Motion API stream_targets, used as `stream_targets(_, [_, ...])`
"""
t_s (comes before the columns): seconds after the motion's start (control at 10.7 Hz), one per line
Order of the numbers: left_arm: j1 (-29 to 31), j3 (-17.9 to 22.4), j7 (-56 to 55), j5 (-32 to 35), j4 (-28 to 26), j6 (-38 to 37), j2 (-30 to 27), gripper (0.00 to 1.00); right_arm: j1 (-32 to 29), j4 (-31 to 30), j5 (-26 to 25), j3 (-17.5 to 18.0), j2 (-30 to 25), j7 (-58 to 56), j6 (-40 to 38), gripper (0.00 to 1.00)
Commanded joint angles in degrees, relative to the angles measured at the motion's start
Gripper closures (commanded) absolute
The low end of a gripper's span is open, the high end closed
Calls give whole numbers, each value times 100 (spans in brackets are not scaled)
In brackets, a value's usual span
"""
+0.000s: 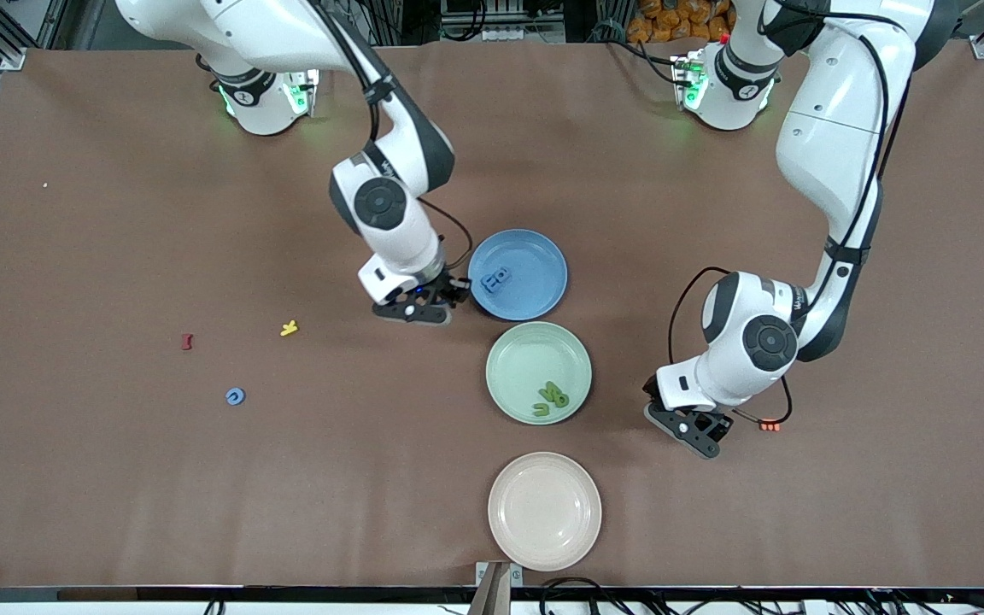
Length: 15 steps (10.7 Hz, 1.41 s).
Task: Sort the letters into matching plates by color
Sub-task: 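Place blue x on the blue plate while the left gripper lowers to B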
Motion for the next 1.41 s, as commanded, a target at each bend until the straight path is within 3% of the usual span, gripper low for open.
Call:
stream_targets(0.0, [25, -40, 298, -142, 113, 7, 141, 4, 502, 506, 80, -29, 430, 468, -40, 70])
stream_targets(0.66, [7, -40, 289, -308, 121, 86, 264, 6, 829, 1009, 211, 76, 950, 627, -40, 66])
stream_targets(0.84, [16, -40, 289, -335, 156, 174, 326, 7, 794, 991, 203, 76, 942, 575, -101, 0])
stream_targets(1.31, [16, -40, 298, -335, 271, 174, 423, 10, 566, 1009, 194, 33, 802, 267, -390, 0])
